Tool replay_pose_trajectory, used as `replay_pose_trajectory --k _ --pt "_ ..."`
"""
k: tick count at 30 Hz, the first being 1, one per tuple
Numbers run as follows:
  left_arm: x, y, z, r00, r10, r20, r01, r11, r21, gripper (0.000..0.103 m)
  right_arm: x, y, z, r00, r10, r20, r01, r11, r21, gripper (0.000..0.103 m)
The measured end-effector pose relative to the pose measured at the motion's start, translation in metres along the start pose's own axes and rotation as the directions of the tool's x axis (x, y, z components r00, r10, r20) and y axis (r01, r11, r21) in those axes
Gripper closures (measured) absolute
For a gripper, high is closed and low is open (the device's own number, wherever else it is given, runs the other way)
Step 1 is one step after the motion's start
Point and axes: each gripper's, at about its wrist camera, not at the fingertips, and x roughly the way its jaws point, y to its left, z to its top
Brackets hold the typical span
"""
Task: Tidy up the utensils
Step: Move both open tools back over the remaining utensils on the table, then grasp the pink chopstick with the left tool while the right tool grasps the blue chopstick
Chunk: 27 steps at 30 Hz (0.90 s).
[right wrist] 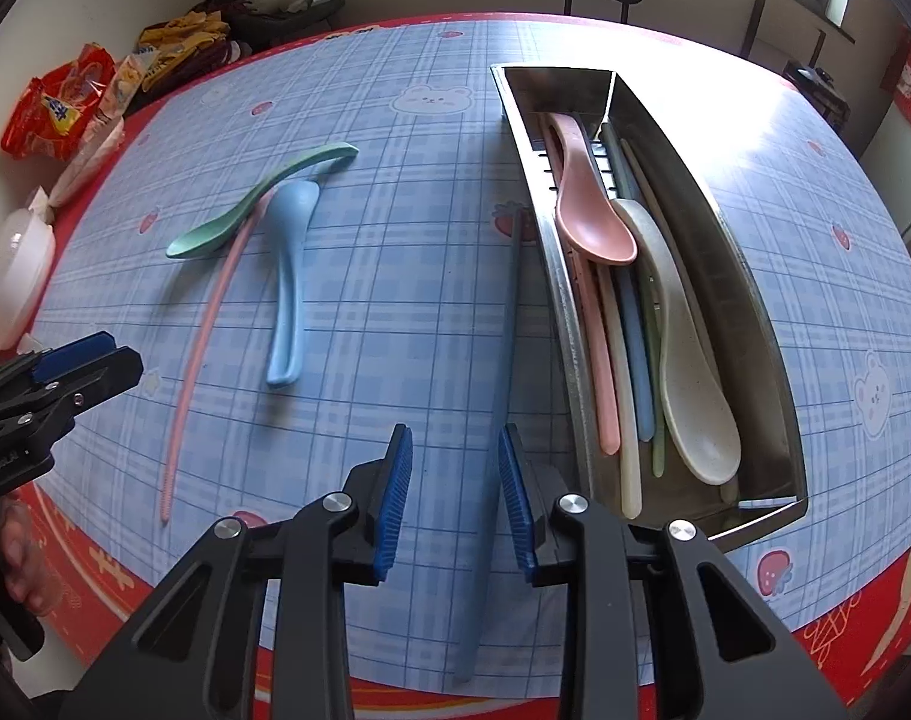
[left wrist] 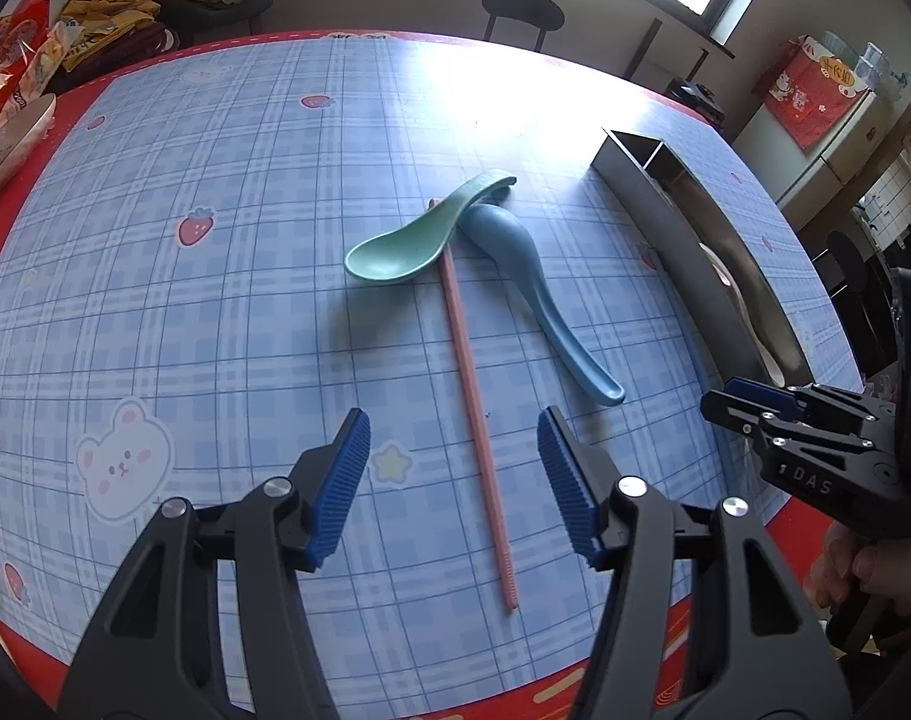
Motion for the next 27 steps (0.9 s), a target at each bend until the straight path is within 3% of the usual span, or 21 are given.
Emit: replay_pose_trajectory --k 5,7,11,15,20,27 --pt "0.003 0.001 -0.002 1.000 -0.007 -0.007 0.007 1.000 -0.010 0.044 0.011 0.004 0.002 0.997 -0.066 -0.031 0.065 0.998 -0.020 0.075" --pt "0.004 0.003 -0.001 1.000 -0.008 -0.009 0.007 1.000 -0.017 0.045 0.015 0.006 0.003 0.995 -0.096 -0.041 0.095 0.995 -0.027 0.082" --pt "0.005 0.007 -0.001 1.000 -0.013 -0.017 0.013 1.000 -0.028 0.050 0.019 0.007 0.006 0.993 -0.108 -0.040 0.107 0.994 -0.039 0.083" --pt "0.007 0.008 -0.001 0.999 -0.024 -0.021 0.023 0.999 -0.034 0.056 0.020 0.006 0.006 0.998 -0.035 -0.048 0.034 0.999 -0.014 0.096" --pt "0.010 0.007 0.001 0.999 -0.035 -0.025 0.034 0.999 -0.030 0.063 0.018 0.004 0.005 0.998 0.042 -0.050 -0.042 0.999 0.011 0.097" --pt "0.023 0.003 0.007 0.998 -0.045 -0.039 0.044 0.998 -0.034 0.065 0.016 0.000 0.003 0.996 0.064 -0.061 -0.063 0.998 0.021 0.097"
